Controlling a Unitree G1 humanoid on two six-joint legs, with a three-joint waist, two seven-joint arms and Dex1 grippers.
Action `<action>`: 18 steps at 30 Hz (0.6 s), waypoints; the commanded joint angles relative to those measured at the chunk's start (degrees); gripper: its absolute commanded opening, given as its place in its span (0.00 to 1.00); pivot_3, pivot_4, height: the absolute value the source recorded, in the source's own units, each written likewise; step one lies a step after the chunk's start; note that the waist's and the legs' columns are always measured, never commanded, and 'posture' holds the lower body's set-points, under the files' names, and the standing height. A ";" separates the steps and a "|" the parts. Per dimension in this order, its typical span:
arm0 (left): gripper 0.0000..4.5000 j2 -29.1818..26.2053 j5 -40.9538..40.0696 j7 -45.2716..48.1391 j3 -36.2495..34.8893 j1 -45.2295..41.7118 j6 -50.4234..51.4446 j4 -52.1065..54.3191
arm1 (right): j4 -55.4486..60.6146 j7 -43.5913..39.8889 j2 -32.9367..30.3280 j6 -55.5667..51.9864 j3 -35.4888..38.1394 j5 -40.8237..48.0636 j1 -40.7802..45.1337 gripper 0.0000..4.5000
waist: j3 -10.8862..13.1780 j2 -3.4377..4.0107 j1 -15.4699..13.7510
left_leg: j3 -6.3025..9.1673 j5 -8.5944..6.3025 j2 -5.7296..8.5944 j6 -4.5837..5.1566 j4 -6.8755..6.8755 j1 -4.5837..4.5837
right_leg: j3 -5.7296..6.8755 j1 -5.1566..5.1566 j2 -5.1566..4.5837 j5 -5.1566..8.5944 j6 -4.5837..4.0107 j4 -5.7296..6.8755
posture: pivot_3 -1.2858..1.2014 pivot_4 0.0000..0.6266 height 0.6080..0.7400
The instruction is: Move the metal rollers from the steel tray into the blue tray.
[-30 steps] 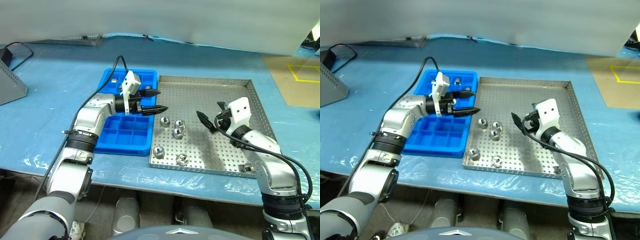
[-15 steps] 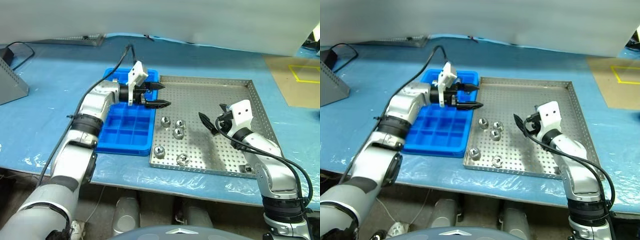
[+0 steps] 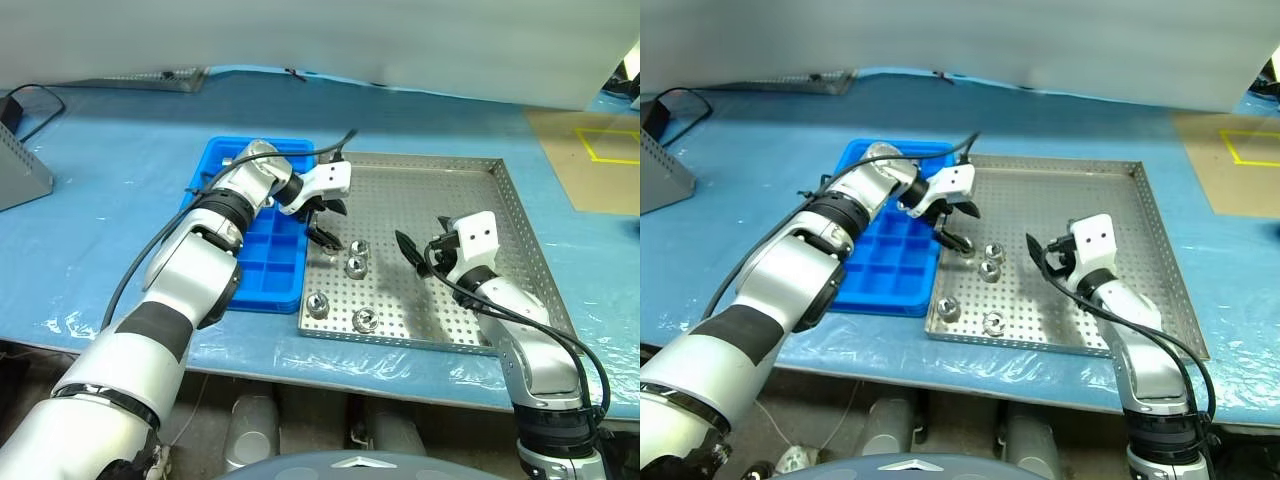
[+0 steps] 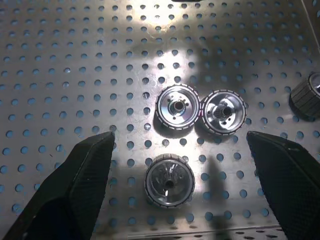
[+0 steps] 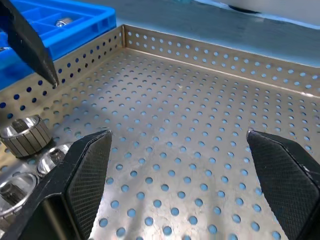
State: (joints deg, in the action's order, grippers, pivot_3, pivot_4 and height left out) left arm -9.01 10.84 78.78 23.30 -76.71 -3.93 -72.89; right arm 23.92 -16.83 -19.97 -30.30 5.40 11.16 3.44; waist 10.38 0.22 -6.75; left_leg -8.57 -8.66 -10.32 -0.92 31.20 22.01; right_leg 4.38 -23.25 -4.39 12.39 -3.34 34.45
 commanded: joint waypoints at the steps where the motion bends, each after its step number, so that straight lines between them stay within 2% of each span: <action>1: 0.99 0.52 3.77 -2.60 1.36 -0.77 -0.97 -0.93 | 4.03 1.45 0.74 1.85 0.10 -0.76 -0.86 1.00 | 0.00 0.00 0.08 | 0.00 0.00 0.00 0.00 0.01 0.00 | 0.00 0.00 0.00 0.00 0.02 0.00 | 0.45 0.24 1.00; 7: 0.99 3.33 7.60 -13.42 1.31 1.56 1.09 -2.66 | 4.06 2.72 1.81 2.60 -0.15 -1.78 -2.25 1.00 | 0.00 -0.01 0.85 | 0.01 -0.12 0.08 0.21 0.06 0.00 | 0.01 0.05 -0.07 0.06 -0.11 -0.01 | 0.44 0.24 1.00; 18: 0.99 3.24 11.86 -14.74 2.79 5.21 2.76 -3.24 | 3.84 3.21 2.15 2.92 -0.11 -2.38 -2.71 1.00 | -0.13 0.04 1.80 | -0.02 -0.31 0.15 0.51 -0.10 -1.02 | 0.02 1.32 -0.16 0.14 0.43 -0.85 | 0.44 0.24 1.00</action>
State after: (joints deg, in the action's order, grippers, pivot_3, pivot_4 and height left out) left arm -5.19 20.36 65.40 24.82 -74.02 -2.05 -74.04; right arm 25.49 -13.89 -17.81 -28.67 4.81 9.00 0.95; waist 10.24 0.26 -4.95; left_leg -8.59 -8.97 -10.16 -0.41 31.11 20.98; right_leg 4.41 -21.93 -4.56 12.53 -2.91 33.60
